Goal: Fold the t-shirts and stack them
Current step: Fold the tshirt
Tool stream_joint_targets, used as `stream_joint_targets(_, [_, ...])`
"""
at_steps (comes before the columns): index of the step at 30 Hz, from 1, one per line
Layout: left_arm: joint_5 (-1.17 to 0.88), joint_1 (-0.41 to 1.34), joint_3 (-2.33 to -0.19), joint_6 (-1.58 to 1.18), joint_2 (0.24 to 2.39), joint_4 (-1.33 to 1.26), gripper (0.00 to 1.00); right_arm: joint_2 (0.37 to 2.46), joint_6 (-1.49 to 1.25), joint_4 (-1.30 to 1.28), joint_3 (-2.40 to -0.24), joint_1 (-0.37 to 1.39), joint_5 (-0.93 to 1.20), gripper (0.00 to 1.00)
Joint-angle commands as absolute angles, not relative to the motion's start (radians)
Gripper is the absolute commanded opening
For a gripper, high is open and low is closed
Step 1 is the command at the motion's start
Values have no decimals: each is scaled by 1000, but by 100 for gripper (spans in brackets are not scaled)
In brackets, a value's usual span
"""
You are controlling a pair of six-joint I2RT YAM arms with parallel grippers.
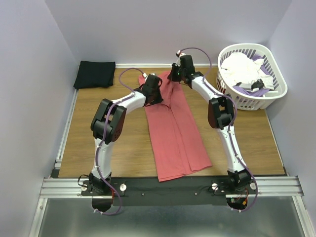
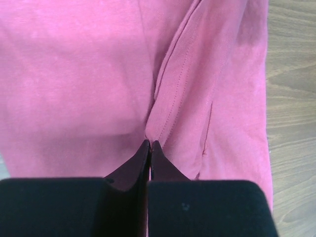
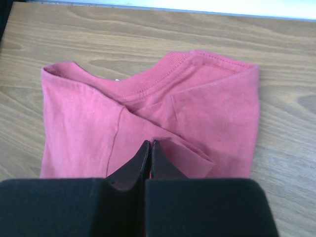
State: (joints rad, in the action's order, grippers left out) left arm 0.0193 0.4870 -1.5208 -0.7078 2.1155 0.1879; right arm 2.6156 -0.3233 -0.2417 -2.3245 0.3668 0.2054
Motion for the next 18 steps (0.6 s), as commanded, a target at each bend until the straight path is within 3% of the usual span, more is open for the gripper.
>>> stream_joint_targets(1, [90, 500, -1499, -701, 2043, 167, 5, 2565, -359, -170, -2275, 347, 230, 6])
stream_joint_targets(18, [95, 502, -1451, -730, 2065, 146, 6, 2666, -422, -104, -2336, 339, 385, 9])
